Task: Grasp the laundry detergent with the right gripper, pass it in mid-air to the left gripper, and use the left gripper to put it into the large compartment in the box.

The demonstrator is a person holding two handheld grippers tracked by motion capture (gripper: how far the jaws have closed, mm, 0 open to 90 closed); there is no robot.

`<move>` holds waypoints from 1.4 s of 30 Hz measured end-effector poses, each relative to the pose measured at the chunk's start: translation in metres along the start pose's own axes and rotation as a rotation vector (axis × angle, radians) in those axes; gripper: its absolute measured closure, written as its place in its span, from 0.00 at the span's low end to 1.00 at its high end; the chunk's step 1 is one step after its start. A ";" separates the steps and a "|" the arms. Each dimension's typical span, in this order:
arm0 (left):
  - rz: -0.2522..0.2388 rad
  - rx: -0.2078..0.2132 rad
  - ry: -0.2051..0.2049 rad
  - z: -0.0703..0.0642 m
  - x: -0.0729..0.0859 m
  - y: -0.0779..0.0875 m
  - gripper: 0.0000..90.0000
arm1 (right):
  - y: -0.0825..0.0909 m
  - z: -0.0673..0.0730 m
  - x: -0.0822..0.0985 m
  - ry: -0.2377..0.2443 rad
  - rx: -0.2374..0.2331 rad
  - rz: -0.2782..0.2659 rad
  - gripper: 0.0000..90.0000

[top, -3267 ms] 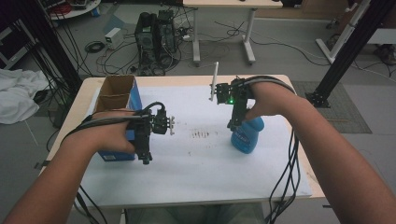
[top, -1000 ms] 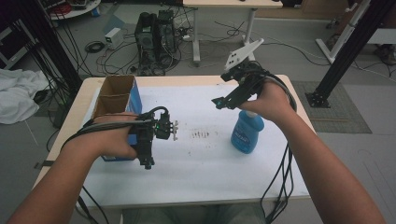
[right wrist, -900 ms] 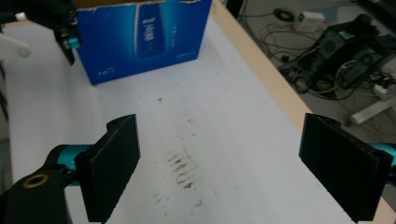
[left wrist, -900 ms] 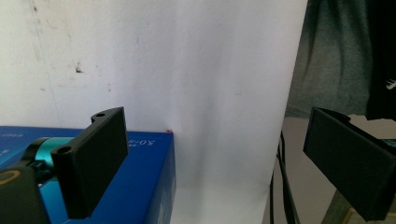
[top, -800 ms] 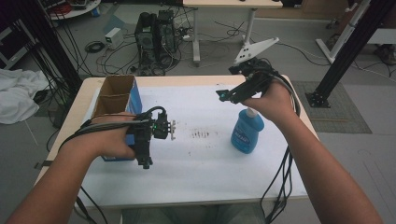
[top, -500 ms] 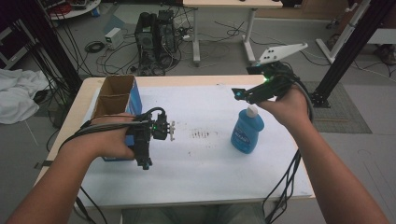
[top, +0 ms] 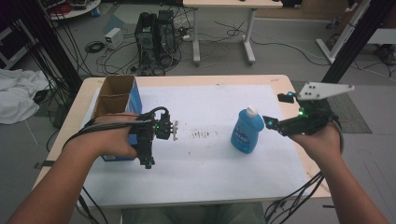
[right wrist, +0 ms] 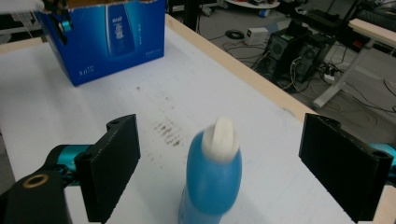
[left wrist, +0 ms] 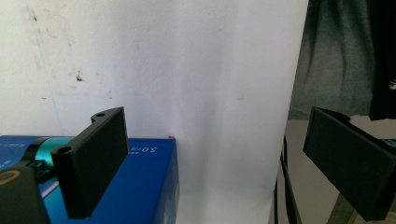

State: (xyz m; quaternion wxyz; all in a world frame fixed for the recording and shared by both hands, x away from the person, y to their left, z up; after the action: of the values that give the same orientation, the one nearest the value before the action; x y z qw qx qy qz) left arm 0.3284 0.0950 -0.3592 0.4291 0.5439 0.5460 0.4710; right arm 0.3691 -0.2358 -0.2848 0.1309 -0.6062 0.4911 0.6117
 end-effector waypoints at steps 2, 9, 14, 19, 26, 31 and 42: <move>-0.005 0.013 0.011 -0.002 0.000 -0.001 0.07 | 0.006 0.004 0.015 -0.020 -0.012 0.000 0.13; 0.003 0.017 0.006 -0.003 0.000 -0.003 0.07 | 0.010 0.017 0.067 -0.066 -0.014 0.039 0.13; -0.002 0.017 0.009 -0.004 -0.001 -0.003 0.07 | -0.001 0.022 0.096 -0.101 -0.007 0.064 0.13; -0.001 0.012 0.006 -0.005 0.000 -0.001 0.07 | -0.014 0.025 0.110 -0.122 -0.012 0.061 0.13; 0.009 0.010 -0.010 -0.005 0.003 -0.001 0.07 | -0.036 0.034 0.124 -0.143 -0.026 0.075 0.13; 0.006 0.010 -0.004 -0.007 0.004 -0.001 0.07 | -0.052 0.035 0.129 -0.159 -0.032 0.085 0.13; 0.005 0.018 0.008 -0.010 0.010 -0.002 0.07 | -0.078 0.022 0.137 -0.147 -0.016 0.096 0.13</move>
State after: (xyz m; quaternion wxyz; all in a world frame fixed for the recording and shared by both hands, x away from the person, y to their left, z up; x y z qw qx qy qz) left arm 0.3179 0.1042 -0.3585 0.4208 0.5471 0.5508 0.4693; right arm 0.3828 -0.2410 -0.4434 0.1325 -0.5365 0.5037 0.6640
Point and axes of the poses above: each handheld gripper's, and its own axes: y roughly backward along the jaws, x roughly out of its underside, z roughly to its left, the point moved 9 cm from there along -y, roughly forward along the jaws, and after that the axes turned 14 degrees about x, right-handed, at the moved point
